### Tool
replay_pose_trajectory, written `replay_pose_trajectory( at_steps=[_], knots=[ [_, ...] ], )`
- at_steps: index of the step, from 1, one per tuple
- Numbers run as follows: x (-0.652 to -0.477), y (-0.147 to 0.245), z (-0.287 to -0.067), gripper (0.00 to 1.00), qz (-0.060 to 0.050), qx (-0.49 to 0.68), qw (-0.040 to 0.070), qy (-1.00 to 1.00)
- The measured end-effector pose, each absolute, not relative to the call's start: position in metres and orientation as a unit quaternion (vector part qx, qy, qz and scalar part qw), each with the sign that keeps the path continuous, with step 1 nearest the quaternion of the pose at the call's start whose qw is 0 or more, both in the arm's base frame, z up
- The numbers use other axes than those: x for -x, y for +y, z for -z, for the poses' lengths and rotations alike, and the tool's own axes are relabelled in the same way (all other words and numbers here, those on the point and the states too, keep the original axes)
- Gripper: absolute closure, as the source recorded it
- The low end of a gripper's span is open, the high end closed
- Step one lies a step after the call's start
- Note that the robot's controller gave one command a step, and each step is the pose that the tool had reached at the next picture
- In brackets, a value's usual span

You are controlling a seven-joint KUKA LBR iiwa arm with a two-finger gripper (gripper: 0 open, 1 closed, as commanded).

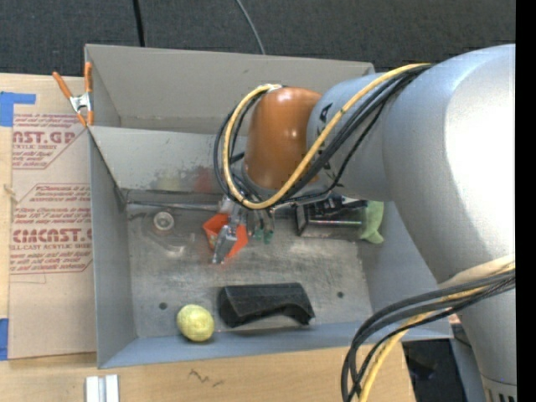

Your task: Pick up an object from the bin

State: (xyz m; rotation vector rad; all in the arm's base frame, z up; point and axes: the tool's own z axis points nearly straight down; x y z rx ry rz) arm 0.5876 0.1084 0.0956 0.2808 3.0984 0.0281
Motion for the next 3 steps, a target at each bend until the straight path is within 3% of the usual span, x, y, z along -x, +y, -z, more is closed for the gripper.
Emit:
replay_pose_trajectory(
  at_steps=[1,2,3],
  knots=[
    [-0.588,0.108,-0.096,1.00,-0.009,-0.090,0.015,0.996],
    [-0.555,0.133,-0.136,1.00,0.001,-0.080,-0.002,0.997],
    [-0.568,0.130,-0.148,1.00,-0.004,-0.075,0.009,0.997]
  ],
)
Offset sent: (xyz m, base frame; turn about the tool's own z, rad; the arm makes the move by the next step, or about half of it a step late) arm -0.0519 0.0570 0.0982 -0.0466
